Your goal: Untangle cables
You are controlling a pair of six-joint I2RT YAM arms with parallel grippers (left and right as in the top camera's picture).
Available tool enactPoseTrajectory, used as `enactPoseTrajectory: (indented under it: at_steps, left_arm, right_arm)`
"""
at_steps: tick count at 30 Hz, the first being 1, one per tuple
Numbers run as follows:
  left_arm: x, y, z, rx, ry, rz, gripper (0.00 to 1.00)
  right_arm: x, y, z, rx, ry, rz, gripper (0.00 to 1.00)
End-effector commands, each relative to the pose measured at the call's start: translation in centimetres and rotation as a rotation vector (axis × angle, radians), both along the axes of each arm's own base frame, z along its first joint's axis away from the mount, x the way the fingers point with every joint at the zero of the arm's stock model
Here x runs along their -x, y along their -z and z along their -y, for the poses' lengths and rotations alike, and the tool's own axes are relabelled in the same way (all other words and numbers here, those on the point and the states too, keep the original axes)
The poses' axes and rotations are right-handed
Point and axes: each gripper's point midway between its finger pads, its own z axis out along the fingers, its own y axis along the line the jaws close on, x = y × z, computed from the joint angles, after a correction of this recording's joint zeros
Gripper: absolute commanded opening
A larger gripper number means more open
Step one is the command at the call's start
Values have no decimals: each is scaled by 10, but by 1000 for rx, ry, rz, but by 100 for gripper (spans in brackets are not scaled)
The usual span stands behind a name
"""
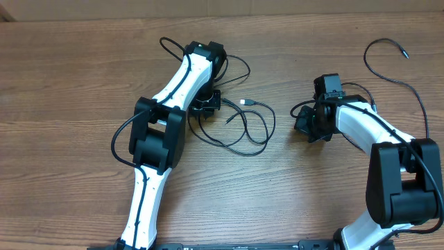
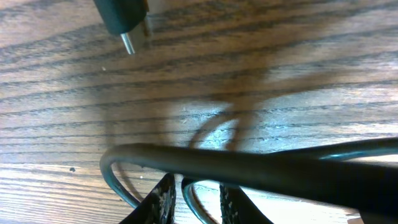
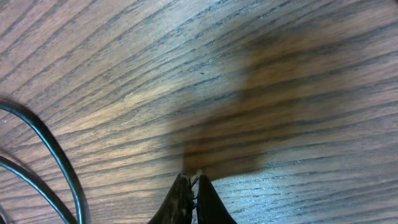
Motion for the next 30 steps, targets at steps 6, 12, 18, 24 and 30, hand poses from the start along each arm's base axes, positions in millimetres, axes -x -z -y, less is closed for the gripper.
enactPoseTrajectory:
  at_steps: [6,12,18,24,30]
  left_arm:
    - [-25,-44,9,57,-18,157,31]
    - [-32,-97,6,86,-24,274,31]
    - [-36,-107,-4,104,-52,294,4]
    - [-39,-109,-2,271,-93,250,4]
    - [-41,-114,-2,412,-62,228,4]
  right_arm:
    - [-1,-4,1,12,0,18,4]
    - [-7,-8,-10,-54,-13,44,4]
    - [-28,-22,-43,-217,7,126,4]
    - [-38,-33,-88,-281,-26,191,4]
    - [-31,-31,-109,-259,23,172,4]
